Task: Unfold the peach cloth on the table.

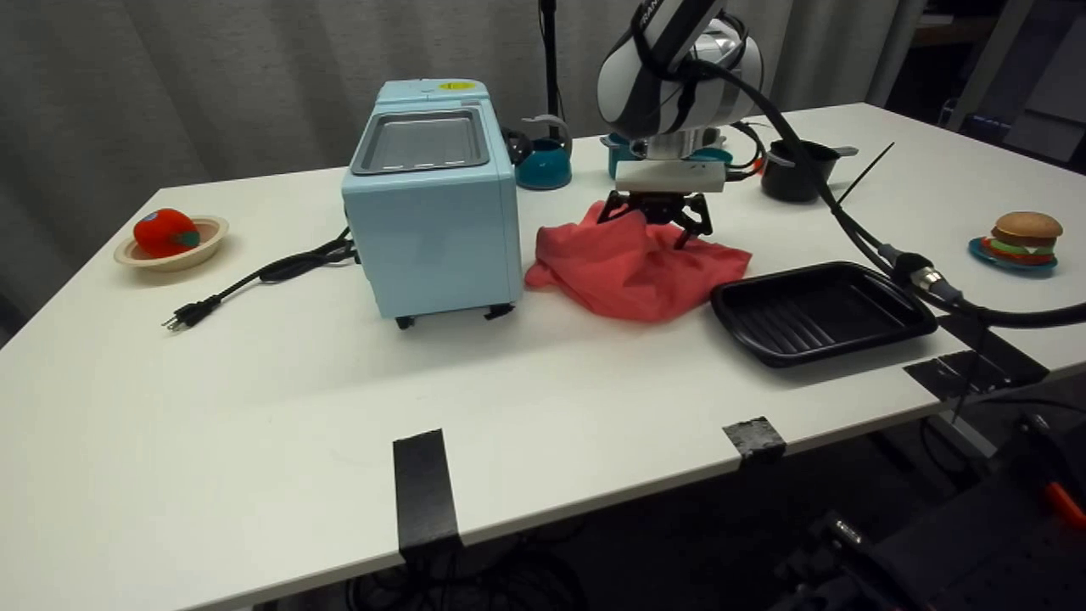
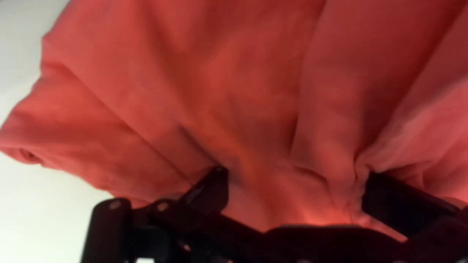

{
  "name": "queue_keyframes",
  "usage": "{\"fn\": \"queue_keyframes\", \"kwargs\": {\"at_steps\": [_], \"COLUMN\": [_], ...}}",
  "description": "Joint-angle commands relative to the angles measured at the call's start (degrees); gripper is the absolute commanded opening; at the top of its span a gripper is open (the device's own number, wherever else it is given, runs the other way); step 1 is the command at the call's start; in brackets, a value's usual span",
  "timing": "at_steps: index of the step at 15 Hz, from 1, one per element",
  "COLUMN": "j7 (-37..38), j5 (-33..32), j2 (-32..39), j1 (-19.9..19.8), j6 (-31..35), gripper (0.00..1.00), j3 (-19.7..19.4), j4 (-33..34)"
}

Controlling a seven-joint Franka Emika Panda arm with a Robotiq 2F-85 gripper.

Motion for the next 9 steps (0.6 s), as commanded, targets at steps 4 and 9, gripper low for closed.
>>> {"fn": "queue_keyframes", "kwargs": {"at_steps": [4,9], "j7": [9.5,14.0], "j5": [-2.8,-3.0], "j2": [10.9,15.2], "j1": [0.1,-1.8], "j6": [-0.6,-4.6], "gripper": [1.0,1.0], "j3": [-6.5,-9.0], "j4": [13.7,21.5]}}
